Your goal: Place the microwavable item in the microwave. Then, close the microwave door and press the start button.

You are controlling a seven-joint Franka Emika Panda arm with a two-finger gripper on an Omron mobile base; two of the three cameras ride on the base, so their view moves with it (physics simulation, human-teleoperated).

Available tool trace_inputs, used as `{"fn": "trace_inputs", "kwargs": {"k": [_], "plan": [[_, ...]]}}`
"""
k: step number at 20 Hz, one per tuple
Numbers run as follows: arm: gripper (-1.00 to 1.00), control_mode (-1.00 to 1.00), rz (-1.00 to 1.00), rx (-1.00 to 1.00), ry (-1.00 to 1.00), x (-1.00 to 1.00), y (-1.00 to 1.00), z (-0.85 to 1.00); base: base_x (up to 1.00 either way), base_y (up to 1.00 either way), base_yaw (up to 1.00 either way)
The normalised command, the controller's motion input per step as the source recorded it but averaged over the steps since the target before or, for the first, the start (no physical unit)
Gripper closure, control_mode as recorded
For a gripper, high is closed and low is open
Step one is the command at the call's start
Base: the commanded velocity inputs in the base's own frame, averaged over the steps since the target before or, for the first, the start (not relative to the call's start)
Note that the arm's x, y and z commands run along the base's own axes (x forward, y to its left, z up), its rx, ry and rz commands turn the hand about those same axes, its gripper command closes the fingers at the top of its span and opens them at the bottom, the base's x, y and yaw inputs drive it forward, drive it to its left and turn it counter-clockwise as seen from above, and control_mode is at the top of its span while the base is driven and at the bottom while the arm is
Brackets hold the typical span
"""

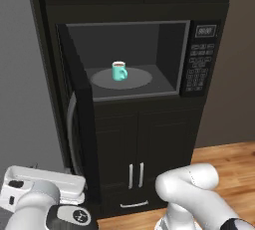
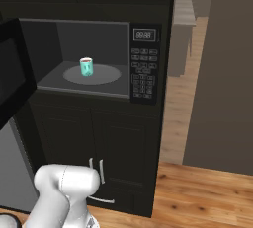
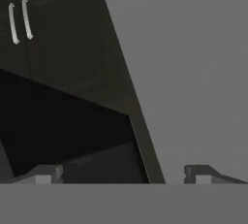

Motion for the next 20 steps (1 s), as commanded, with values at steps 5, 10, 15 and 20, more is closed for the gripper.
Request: {"fn": "trace_inputs", "kwargs": {"k": [5,10,15,20], "plan": [[-1.00,-1.00,-0.12,0.00,-0.01,0.21,-0.89,0.00,0.00,0.00,0.00],[-1.00,-1.00,-0.05,0.06,0.00,0.61,-1.00,0.00,0.00,0.00,0.00],[-1.00,-1.00,0.00,0.12,0.00,0.72,-1.00,0.06,0.00,0.00,0.00],[-1.00,-1.00,-0.02,0.09,0.00,0.78,-0.93,0.11,0.00,0.00,0.00]]}}
